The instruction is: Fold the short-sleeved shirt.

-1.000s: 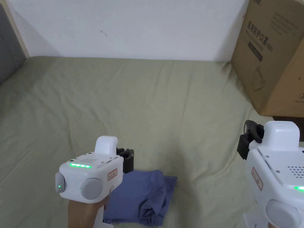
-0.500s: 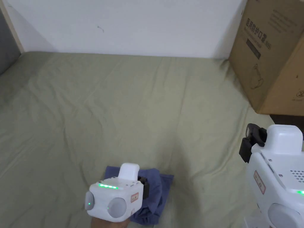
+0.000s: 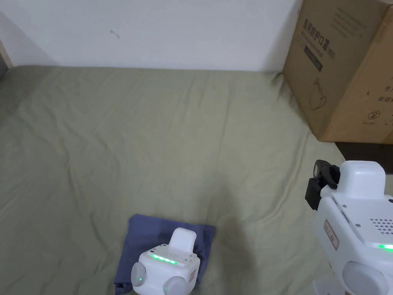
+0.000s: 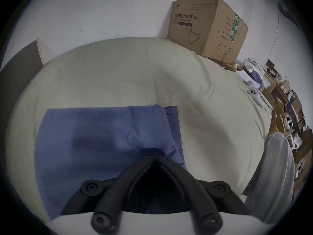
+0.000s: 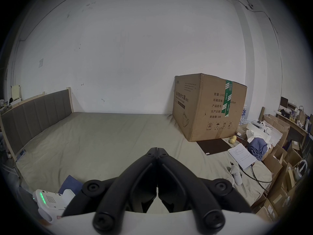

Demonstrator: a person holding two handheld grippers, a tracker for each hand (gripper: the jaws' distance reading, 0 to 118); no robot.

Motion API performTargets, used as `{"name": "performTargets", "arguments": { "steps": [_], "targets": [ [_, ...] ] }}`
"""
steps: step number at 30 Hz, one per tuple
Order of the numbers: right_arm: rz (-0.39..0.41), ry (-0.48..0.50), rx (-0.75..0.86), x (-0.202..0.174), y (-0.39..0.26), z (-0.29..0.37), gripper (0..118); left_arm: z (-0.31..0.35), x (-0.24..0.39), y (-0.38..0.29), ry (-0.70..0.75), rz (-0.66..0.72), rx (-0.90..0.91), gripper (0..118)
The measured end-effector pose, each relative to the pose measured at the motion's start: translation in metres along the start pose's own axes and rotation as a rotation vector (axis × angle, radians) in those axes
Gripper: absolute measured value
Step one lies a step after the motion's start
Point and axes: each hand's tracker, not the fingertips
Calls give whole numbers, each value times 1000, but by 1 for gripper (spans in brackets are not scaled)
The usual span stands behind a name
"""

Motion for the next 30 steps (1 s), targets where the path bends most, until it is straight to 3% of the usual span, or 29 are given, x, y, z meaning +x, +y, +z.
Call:
{"name": "performTargets", "arguments": {
  "steps": [7,15,30],
  "targets": [
    [10,30,43,-12,14,10,0,86,-5,34,-32,-83,292,0],
    [9,74,100,-34,28,22,0,175,-35,86,82,-102,516,0],
    [27,93,167,-59,39,32,0,255,-112,102,301,-22,722,0]
  ]
}}
